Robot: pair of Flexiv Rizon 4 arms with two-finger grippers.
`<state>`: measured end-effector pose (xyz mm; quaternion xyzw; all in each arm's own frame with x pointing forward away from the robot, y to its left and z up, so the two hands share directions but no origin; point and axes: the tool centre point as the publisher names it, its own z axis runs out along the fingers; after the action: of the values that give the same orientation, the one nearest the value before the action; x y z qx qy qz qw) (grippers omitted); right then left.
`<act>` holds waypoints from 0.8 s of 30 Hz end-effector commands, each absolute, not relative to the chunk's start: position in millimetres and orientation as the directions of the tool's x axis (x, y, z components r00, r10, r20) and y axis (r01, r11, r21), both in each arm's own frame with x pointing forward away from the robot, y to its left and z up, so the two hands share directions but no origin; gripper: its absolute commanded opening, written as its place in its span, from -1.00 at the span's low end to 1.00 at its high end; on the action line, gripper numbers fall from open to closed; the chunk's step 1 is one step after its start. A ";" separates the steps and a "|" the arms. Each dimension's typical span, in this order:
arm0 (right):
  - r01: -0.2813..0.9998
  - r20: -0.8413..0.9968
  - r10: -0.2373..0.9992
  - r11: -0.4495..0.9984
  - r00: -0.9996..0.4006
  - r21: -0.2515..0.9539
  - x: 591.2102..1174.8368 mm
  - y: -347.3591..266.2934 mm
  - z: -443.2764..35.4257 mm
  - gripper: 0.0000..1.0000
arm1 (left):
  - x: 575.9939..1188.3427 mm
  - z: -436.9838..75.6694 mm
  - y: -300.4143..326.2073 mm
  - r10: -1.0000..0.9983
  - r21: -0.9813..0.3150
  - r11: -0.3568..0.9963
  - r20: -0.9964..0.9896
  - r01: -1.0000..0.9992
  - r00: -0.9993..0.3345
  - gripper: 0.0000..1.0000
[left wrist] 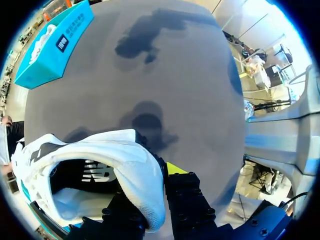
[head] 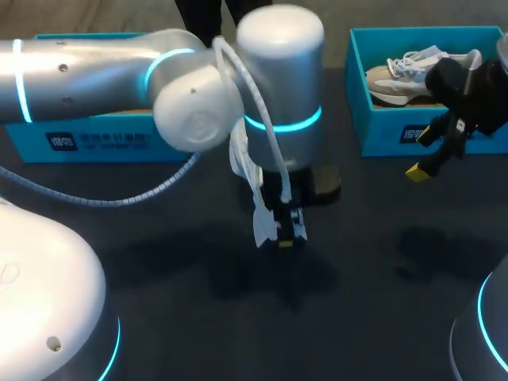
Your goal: Take the shoe out of the shoebox, open the shoe tongue, remove and reinsert the insole, then place the shoe into the shoebox
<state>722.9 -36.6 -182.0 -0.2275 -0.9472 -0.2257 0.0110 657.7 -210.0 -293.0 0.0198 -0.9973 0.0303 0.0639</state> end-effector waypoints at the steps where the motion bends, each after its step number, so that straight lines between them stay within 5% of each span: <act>1: 0.437 0.125 0.426 0.796 -0.896 0.419 724.9 -35.5 -182.8 1.00 | 661.4 -249.4 -187.3 -0.037 -0.083 0.995 0.118 -0.047 -0.992 -1.00; 24: 0.437 0.125 0.426 0.796 -0.896 0.419 724.9 -35.5 -182.8 1.00 | 675.6 -196.6 -178.1 -0.007 -0.057 0.998 0.121 -0.014 -0.993 -1.00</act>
<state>722.9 -36.6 -182.0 -0.2275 -0.9472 -0.2257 0.0110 675.1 -178.2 -197.7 0.0055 -0.9977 0.0288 0.0603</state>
